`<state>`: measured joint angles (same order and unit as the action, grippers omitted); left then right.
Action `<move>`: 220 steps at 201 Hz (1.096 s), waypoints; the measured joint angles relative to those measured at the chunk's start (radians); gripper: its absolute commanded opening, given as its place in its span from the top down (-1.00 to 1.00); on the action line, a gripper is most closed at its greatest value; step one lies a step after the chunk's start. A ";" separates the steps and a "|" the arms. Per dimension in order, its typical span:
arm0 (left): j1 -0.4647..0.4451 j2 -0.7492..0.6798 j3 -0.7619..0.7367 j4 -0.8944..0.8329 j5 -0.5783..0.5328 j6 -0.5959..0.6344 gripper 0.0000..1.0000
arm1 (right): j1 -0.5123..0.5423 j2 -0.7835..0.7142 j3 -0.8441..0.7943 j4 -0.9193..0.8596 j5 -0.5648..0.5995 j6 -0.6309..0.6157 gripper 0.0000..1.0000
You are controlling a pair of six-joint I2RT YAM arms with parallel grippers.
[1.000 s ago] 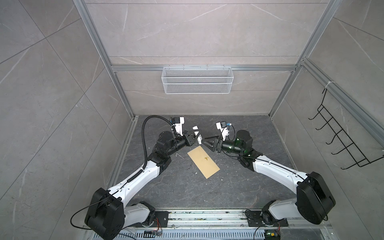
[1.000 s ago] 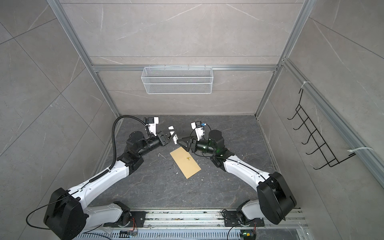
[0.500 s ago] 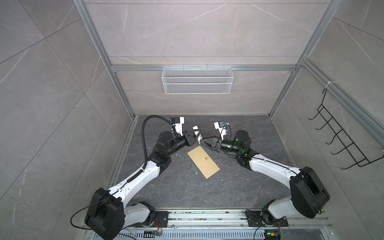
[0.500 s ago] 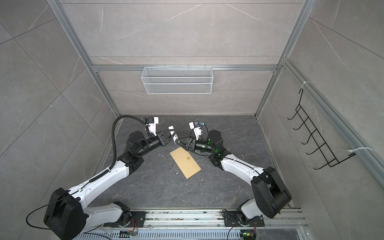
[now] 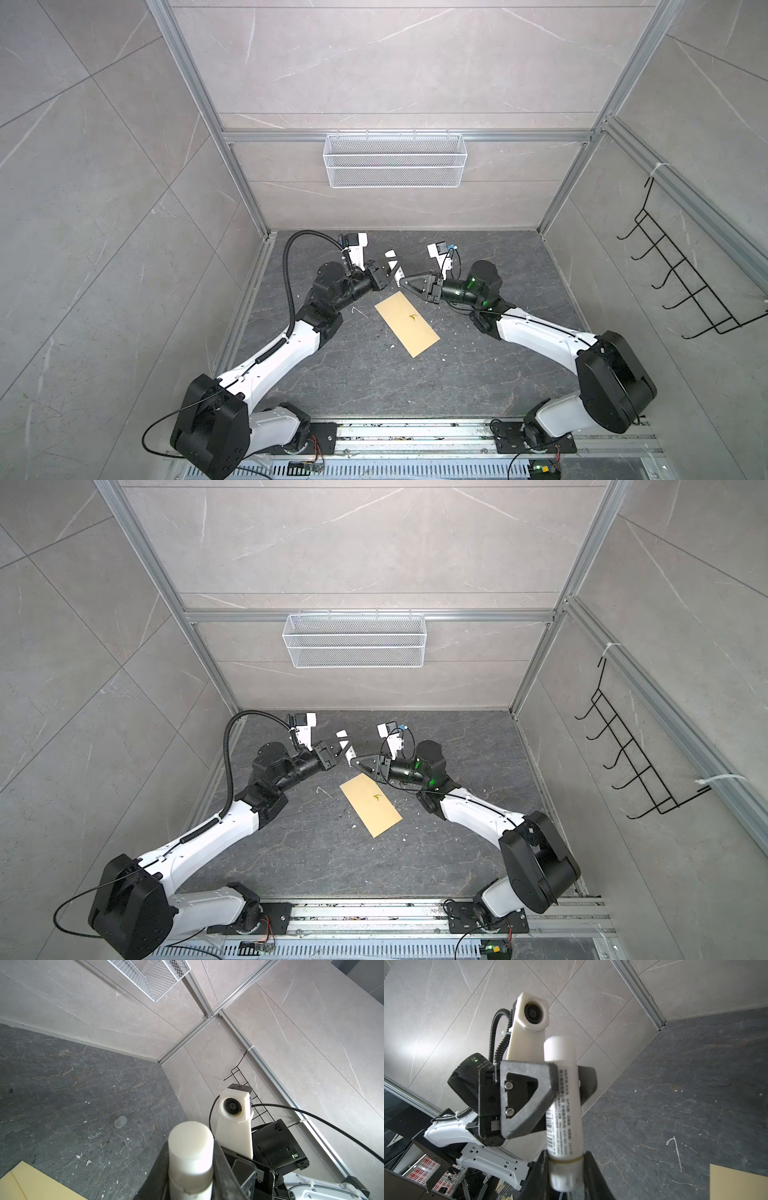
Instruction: Place the letter into the envelope and seal it
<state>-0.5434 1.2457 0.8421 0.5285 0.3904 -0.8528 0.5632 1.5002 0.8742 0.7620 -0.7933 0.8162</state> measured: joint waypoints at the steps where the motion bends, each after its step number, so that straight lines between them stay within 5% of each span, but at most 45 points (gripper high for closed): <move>1: 0.000 0.000 0.000 0.000 0.000 0.000 1.00 | 0.000 0.000 0.000 0.000 0.000 0.000 0.69; 40: 0.000 0.004 0.000 0.003 -0.007 -0.007 1.00 | 0.002 -0.001 0.000 -0.008 0.016 -0.007 1.00; 87: 0.000 0.008 -0.002 -0.002 -0.019 -0.008 1.00 | 0.068 -0.087 0.032 -0.254 0.216 -0.188 1.00; 158: 0.005 0.010 -0.002 0.006 -0.025 0.000 1.00 | 0.383 -0.112 0.258 -0.742 1.051 -0.610 1.00; 220: 0.013 0.026 -0.002 0.003 -0.076 0.001 1.00 | 0.586 0.134 0.445 -0.795 1.743 -0.941 1.00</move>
<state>-0.5308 1.2713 0.8402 0.5312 0.3145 -0.8516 1.1488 1.6337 1.3193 -0.0330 0.9497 -0.1249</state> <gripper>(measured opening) 0.255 0.248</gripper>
